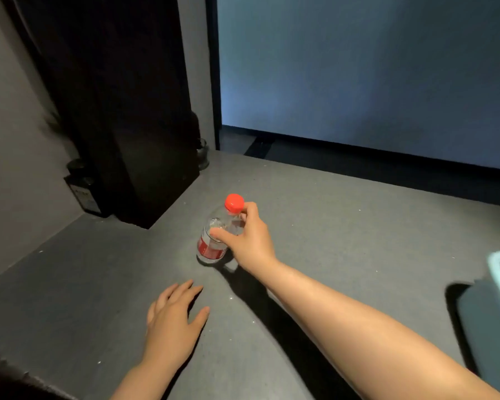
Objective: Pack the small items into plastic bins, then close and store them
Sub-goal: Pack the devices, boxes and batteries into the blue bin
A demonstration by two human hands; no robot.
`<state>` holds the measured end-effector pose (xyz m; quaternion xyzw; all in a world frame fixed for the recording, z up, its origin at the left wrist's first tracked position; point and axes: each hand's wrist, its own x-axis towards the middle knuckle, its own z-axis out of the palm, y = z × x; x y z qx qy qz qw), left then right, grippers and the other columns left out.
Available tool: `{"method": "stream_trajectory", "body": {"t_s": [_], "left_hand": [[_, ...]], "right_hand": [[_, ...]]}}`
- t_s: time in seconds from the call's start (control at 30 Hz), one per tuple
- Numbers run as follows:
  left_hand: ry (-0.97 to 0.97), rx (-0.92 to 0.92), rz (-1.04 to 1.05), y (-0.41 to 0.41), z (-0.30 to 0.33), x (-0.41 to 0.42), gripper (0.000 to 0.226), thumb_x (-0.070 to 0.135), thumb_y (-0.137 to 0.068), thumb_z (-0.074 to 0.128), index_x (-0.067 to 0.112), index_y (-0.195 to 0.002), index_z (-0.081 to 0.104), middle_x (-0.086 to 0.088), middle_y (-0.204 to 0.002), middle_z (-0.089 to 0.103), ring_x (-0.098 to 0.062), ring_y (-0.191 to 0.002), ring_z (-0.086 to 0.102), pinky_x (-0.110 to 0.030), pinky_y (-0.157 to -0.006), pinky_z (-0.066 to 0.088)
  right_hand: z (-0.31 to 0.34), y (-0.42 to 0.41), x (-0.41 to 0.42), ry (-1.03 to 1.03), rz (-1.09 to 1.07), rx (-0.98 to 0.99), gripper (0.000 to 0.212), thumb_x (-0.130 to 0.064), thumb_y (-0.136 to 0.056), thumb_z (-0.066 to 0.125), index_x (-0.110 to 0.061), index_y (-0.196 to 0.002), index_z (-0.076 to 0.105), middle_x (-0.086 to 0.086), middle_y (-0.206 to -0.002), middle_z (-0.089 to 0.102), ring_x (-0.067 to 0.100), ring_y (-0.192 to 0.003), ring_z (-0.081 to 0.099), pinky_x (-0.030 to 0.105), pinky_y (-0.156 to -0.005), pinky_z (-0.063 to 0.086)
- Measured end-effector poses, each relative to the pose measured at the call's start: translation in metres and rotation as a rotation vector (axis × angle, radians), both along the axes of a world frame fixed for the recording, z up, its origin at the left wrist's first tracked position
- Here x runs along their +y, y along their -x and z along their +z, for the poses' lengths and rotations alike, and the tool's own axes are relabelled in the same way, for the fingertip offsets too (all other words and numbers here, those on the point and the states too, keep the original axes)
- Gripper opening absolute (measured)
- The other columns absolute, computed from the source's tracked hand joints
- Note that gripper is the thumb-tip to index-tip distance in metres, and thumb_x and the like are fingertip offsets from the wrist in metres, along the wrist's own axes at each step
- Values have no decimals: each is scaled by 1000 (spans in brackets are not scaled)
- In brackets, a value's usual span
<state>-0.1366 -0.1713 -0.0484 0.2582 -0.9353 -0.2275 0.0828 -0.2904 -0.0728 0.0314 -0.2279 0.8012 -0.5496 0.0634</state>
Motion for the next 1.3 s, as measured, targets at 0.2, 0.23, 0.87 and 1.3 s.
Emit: {"method": "stream_trajectory", "body": {"t_s": [0.2, 0.23, 0.87, 1.3], "left_hand": [[-108, -18, -276, 35, 17, 82, 40, 35, -84, 65, 37, -124, 57, 15, -137, 50, -12, -133, 38, -36, -109, 28], [-155, 0, -318, 43, 22, 101, 38, 29, -84, 68, 33, -121, 60, 12, -134, 54, -15, -130, 43, -37, -108, 32], [-340, 369, -1021, 93, 82, 383, 40, 44, -87, 49, 28, -121, 60, 21, -133, 46, -1, -134, 30, -27, -109, 21], [-274, 380, -997, 95, 75, 382, 52, 52, -82, 26, 36, -122, 56, 29, -131, 41, 25, -128, 8, -15, -105, 7]], "right_hand": [[31, -33, 150, 193, -230, 18, 60, -51, -59, 77, -34, -110, 48, -12, -109, 65, 6, -107, 59, 46, -87, 53], [40, -40, 177, 207, -271, 41, 60, -51, -60, 78, -35, -110, 49, -12, -110, 65, 7, -109, 59, 46, -88, 53], [68, -143, 466, -40, -881, 72, 47, -52, -57, 71, -45, -100, 55, -28, -95, 67, -5, -89, 64, 23, -78, 49], [57, -130, 492, -267, -589, -288, 50, -28, -42, 94, -27, -82, 65, -14, -76, 71, 4, -66, 63, 19, -61, 49]]}}
